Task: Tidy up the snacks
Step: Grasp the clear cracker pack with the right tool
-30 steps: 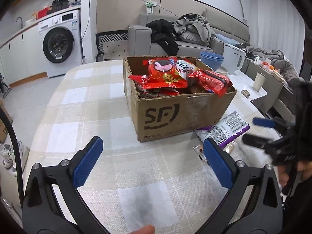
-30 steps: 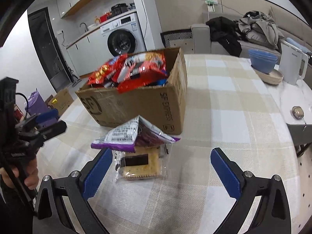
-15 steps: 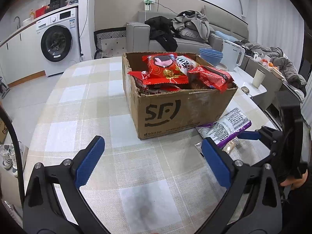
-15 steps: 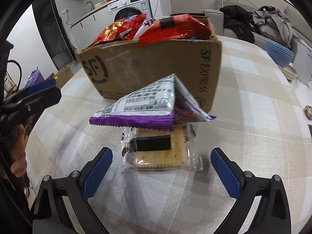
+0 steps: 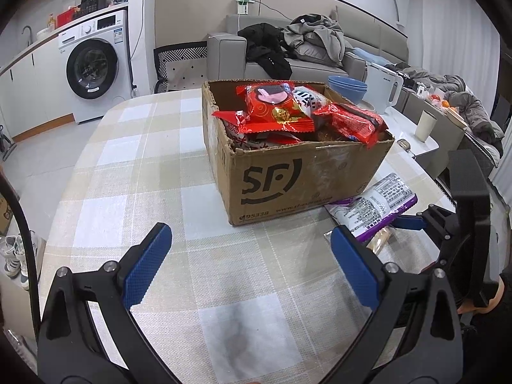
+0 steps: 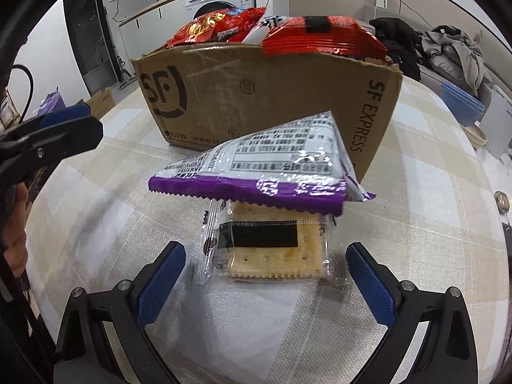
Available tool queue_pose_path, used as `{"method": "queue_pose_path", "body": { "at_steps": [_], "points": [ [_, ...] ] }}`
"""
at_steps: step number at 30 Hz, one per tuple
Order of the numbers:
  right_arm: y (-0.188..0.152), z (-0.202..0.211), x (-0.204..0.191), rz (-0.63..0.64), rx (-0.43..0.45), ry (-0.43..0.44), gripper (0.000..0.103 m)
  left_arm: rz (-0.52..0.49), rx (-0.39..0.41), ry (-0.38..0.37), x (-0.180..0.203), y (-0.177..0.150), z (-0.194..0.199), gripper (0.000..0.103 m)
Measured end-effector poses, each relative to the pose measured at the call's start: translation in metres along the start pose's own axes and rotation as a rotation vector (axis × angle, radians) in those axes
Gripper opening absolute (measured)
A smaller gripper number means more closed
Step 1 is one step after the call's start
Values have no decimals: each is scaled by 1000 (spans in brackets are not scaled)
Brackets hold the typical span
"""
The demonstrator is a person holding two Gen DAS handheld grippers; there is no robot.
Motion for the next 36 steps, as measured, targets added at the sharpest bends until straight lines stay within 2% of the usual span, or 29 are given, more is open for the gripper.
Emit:
{"method": "queue_pose_path", "body": {
  "at_steps": [10, 16, 20, 22, 29, 36],
  "points": [
    [6, -12, -12, 6, -20, -33, 102, -14, -14, 1, 3, -4, -7, 100],
    [6, -2, -3, 2, -6, -38, 92, -27, -19, 2, 6, -6, -10, 100],
    [3, 3, -6, 29, 7, -21, 77, -30, -18, 4, 7, -7, -10, 100],
    [2, 5, -5, 39, 10, -13, 74, -31, -18, 5, 7, -7, -10, 100],
    [-5, 9, -3, 56, 6, 13, 71, -33, -18, 1, 7, -7, -10, 100],
    [-9, 26, 3, 93, 16, 78, 71, -40, -21, -2, 7, -7, -12, 100]
  ]
}}
Point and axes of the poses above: each gripper's, at about its wrist camera, not at the fingertips, and z roughly against the way its jaws point, x to its right, y to its top, the point moved 5 cm from there along -z, roughly the way its jaws point, and after that the axes turned 1 degree about -x, right-handed, at the moved point
